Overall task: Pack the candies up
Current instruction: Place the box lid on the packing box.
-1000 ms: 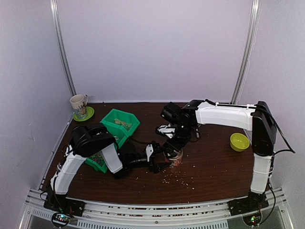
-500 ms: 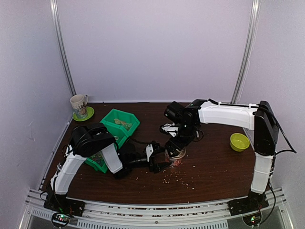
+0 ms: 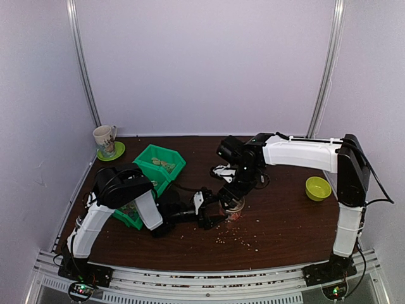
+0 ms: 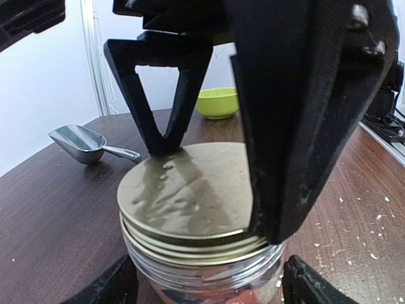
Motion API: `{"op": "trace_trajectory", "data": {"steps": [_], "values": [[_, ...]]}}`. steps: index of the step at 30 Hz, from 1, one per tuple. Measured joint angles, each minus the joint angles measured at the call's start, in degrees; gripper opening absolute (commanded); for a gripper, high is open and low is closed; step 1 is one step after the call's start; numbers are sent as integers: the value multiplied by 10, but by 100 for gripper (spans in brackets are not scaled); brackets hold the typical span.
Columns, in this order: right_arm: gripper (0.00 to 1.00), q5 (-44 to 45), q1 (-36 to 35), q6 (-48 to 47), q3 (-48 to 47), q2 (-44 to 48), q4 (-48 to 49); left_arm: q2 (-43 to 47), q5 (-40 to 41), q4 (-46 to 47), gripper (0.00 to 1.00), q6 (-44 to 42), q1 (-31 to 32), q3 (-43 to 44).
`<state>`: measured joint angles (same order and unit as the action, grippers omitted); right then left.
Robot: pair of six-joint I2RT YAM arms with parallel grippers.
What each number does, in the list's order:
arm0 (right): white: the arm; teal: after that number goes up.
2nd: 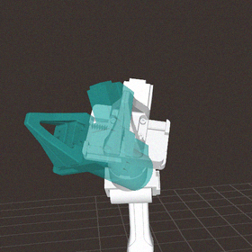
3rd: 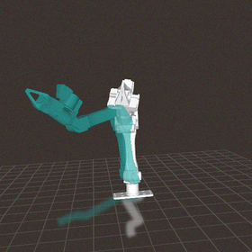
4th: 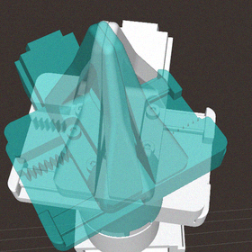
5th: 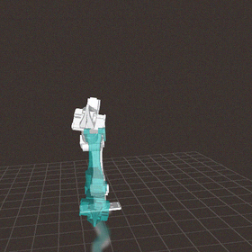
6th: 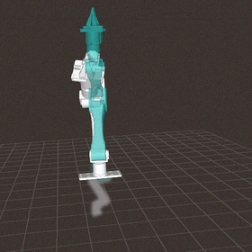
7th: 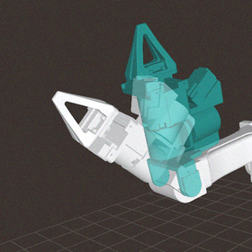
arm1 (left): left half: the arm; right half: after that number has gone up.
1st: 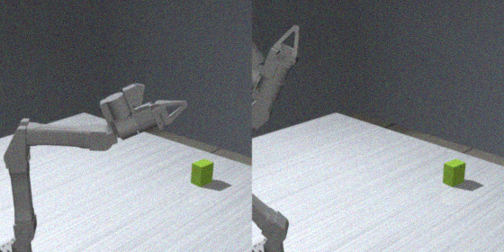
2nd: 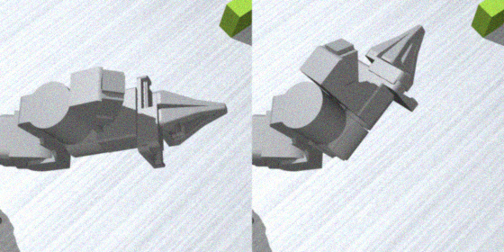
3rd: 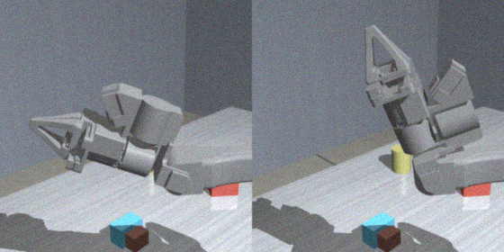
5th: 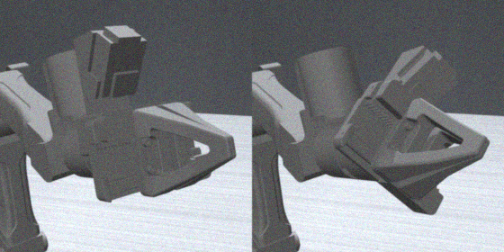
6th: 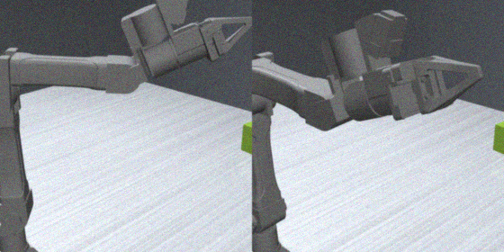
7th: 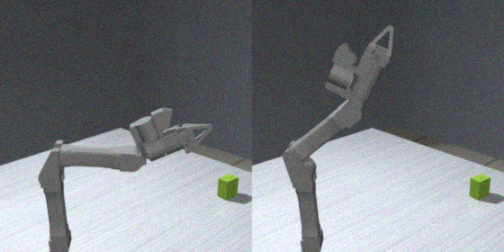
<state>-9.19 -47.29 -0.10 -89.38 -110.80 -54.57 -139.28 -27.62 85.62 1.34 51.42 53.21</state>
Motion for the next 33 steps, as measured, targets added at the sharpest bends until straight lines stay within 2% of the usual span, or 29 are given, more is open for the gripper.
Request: {"op": "trace_trajectory", "data": {"steps": [21, 33], "values": [[88, -13, -4, -60, -29, -24, -20, 0, -6, 0, 79, -1, 0, 1], [88, 3, -8, -5, -28, -31, -14, 0, 0, 0, 79, -1, 0, 1]]}}
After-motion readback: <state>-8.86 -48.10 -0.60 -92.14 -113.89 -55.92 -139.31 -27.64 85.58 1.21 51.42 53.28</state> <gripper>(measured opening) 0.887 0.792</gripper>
